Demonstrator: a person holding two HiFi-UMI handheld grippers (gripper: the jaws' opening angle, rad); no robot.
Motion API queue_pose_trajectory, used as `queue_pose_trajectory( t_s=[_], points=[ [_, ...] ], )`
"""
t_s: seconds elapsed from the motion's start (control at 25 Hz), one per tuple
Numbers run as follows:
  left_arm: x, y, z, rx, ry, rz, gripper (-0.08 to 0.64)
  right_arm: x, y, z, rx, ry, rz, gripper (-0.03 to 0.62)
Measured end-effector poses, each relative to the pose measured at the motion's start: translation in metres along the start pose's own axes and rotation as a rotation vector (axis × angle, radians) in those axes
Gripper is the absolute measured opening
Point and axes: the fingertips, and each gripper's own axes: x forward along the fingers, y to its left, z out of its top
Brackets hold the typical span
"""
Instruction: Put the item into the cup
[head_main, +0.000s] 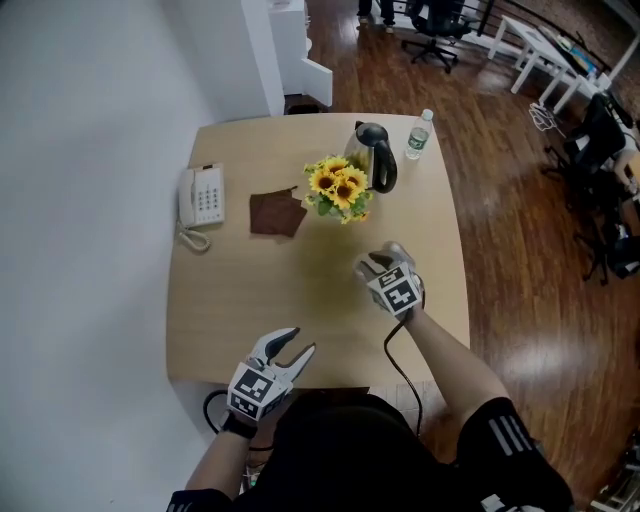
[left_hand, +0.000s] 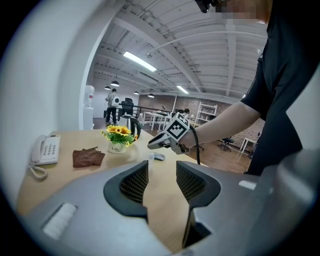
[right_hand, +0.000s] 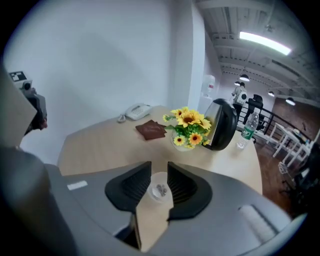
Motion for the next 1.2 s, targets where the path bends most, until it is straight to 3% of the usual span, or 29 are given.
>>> queue_pose_trajectory(
  t_s=[0.32, 0.44, 0.56, 0.76, 0.96, 1.2],
  points=[
    [0.010, -0.019, 0.035, 0.036, -0.056, 0.015, 0.170, -0.095, 0.037, 0.039, 0.218, -0.245, 0.201, 0.114],
    [0.014, -0.030, 0.046, 0.055, -0.080, 0.028, 0.170, -0.137, 0.046, 0.044, 0.273, -0.334, 0.273, 0.073],
    [0.016, -0.044, 0.053, 0.063, -0.105, 0.054, 0.170, -0.176, 0.051, 0.041, 0.259, -0.406, 0.294, 0.009],
    [0.015, -0.076, 0.059, 0.069, -0.121, 0.060, 0.170, -0.221, 0.068, 0.013, 0.199, -0.467, 0.329, 0.008],
    [0.006, -0.098, 0.057, 0.073, -0.121, 0.064, 0.170, -0.244, 0.086, -0.013, 0.249, -0.484, 0.357, 0.008],
    [-0.010, -0.120, 0.049, 0.082, -0.124, 0.042, 0.170, -0.274, 0.112, -0.016, 0.266, -0.529, 0.358, 0.008]
  ],
)
